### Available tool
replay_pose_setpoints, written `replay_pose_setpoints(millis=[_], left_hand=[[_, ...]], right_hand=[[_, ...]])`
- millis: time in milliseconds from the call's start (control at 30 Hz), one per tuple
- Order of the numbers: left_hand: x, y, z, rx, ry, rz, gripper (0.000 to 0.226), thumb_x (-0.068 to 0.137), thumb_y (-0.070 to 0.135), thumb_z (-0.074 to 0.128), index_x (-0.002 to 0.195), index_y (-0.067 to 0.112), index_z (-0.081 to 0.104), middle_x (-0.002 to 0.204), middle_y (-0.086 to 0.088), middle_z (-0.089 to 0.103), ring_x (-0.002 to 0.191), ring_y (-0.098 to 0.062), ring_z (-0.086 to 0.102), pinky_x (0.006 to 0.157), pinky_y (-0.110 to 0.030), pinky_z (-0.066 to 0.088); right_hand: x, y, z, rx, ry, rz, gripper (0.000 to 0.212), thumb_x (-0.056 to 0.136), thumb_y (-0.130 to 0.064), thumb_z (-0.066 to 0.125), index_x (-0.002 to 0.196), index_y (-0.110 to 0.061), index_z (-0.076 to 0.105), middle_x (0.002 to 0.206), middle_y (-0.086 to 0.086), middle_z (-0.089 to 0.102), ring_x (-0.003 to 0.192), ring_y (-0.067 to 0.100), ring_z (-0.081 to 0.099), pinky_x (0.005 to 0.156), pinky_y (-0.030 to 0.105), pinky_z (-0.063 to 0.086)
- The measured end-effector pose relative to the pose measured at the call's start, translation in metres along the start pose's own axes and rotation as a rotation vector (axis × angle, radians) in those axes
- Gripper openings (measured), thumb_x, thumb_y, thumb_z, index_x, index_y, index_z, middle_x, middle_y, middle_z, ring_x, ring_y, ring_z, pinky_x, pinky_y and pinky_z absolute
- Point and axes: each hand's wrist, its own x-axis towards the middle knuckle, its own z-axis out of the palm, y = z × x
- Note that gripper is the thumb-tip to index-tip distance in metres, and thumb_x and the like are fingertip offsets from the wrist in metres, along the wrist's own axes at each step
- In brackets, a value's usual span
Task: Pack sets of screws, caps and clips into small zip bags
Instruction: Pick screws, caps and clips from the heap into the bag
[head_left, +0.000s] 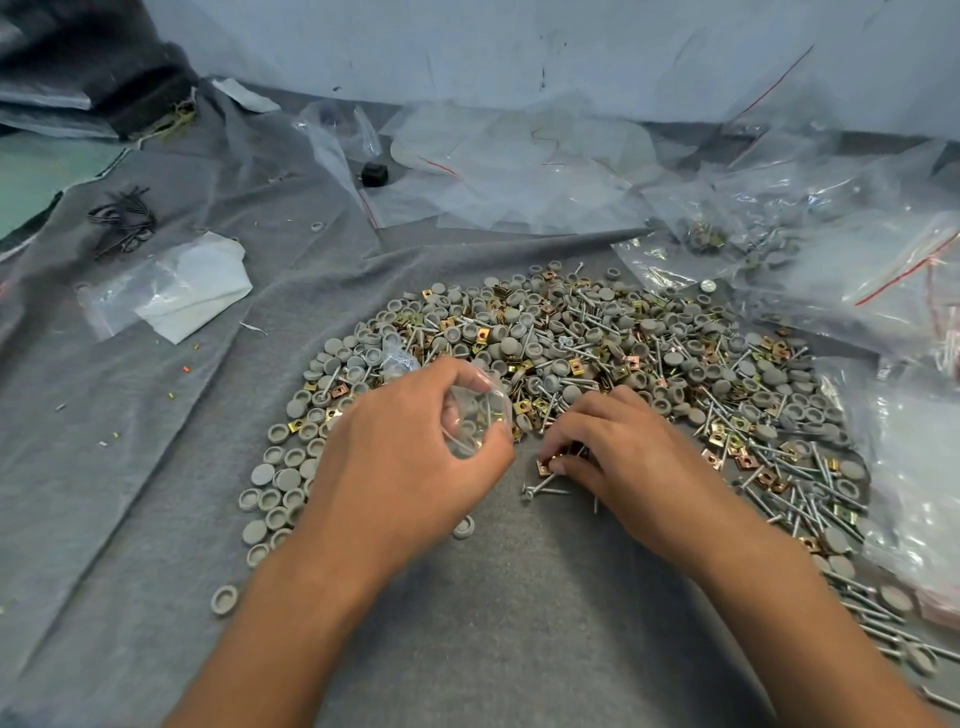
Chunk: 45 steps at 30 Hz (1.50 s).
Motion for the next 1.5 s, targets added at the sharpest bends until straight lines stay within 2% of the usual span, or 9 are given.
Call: replay_pose_setpoints(millis=[100, 200, 400, 567, 733, 1100, 1167, 1300, 1500], left_hand=[[0.0, 0.001, 0.001, 0.012, -0.005, 0.001, 0.019, 0.082, 0.059, 0.053, 0.098, 0.049, 0.053, 0.068, 0.016, 0.052, 0.077, 0.008, 0.055, 0.048, -0.011, 0.031], [-0.001, 0.001, 0.001, 0.016, -0.011, 0.008, 0.022, 0.081, 0.062, 0.049, 0.099, 0.05, 0.052, 0.067, 0.017, 0.051, 0.076, 0.01, 0.053, 0.052, -0.01, 0.025], [-0.002, 0.002, 0.003, 0.003, -0.029, 0.021, 0.018, 0.082, 0.056, 0.054, 0.098, 0.049, 0.051, 0.065, 0.017, 0.05, 0.079, 0.012, 0.053, 0.053, -0.011, 0.04], [-0.002, 0.001, 0.003, 0.017, -0.044, 0.01, 0.018, 0.083, 0.057, 0.055, 0.098, 0.049, 0.05, 0.067, 0.017, 0.05, 0.081, 0.012, 0.051, 0.057, -0.014, 0.026], [-0.003, 0.001, 0.003, 0.019, -0.045, 0.016, 0.019, 0.083, 0.058, 0.053, 0.099, 0.049, 0.05, 0.068, 0.016, 0.051, 0.083, 0.01, 0.052, 0.056, -0.013, 0.027], [-0.005, 0.003, 0.008, 0.019, -0.065, 0.025, 0.022, 0.082, 0.058, 0.054, 0.1, 0.047, 0.052, 0.064, 0.014, 0.05, 0.081, 0.013, 0.052, 0.06, -0.016, 0.026], [-0.004, 0.004, 0.008, 0.027, -0.073, 0.025, 0.022, 0.082, 0.057, 0.056, 0.101, 0.046, 0.052, 0.064, 0.015, 0.05, 0.077, 0.012, 0.052, 0.06, -0.017, 0.027], [-0.003, 0.005, 0.008, 0.095, -0.054, 0.039, 0.022, 0.082, 0.054, 0.061, 0.1, 0.045, 0.053, 0.066, 0.018, 0.048, 0.062, 0.005, 0.049, 0.061, -0.015, 0.027], [-0.004, 0.007, 0.009, 0.102, -0.074, 0.047, 0.026, 0.08, 0.057, 0.061, 0.1, 0.047, 0.05, 0.067, 0.019, 0.048, 0.065, 0.009, 0.046, 0.062, -0.015, 0.026]], right_hand=[[-0.003, 0.001, -0.001, -0.014, -0.005, -0.004, 0.017, 0.092, -0.048, 0.058, 0.109, -0.045, 0.06, 0.102, -0.025, 0.054, 0.097, 0.005, 0.043, 0.075, 0.022, 0.036], [-0.005, 0.0, -0.001, -0.068, -0.003, -0.004, 0.024, 0.095, -0.046, 0.053, 0.117, -0.043, 0.06, 0.106, -0.021, 0.057, 0.097, 0.007, 0.045, 0.075, 0.023, 0.036], [-0.01, -0.001, -0.005, -0.025, -0.008, 0.018, 0.015, 0.094, -0.042, 0.06, 0.109, -0.04, 0.064, 0.1, -0.02, 0.051, 0.094, 0.003, 0.039, 0.07, 0.016, 0.028], [-0.01, -0.006, -0.008, 0.06, 0.056, -0.001, 0.01, 0.093, -0.042, 0.056, 0.099, -0.036, 0.062, 0.098, -0.021, 0.054, 0.093, 0.004, 0.042, 0.073, 0.023, 0.04], [-0.007, -0.01, -0.005, -0.024, -0.056, -0.025, 0.026, 0.095, -0.049, 0.051, 0.119, -0.043, 0.061, 0.102, -0.02, 0.055, 0.097, 0.007, 0.046, 0.082, 0.028, 0.047], [-0.01, -0.007, -0.007, 0.106, 0.004, -0.005, 0.009, 0.094, -0.042, 0.057, 0.1, -0.037, 0.053, 0.101, -0.02, 0.05, 0.099, 0.005, 0.047, 0.083, 0.03, 0.048], [-0.01, -0.008, -0.008, 0.215, 0.068, 0.014, 0.009, 0.094, -0.043, 0.056, 0.1, -0.037, 0.055, 0.096, -0.023, 0.054, 0.094, 0.0, 0.051, 0.08, 0.021, 0.046], [-0.007, -0.025, -0.021, 0.432, 0.453, -0.064, 0.013, 0.094, -0.037, 0.067, 0.1, -0.027, 0.064, 0.09, -0.025, 0.059, 0.081, -0.008, 0.057, 0.072, 0.004, 0.039], [-0.009, -0.042, -0.022, 0.308, 0.589, -0.212, 0.014, 0.09, -0.026, 0.073, 0.099, -0.016, 0.076, 0.091, -0.015, 0.068, 0.082, 0.002, 0.062, 0.076, 0.015, 0.049]])
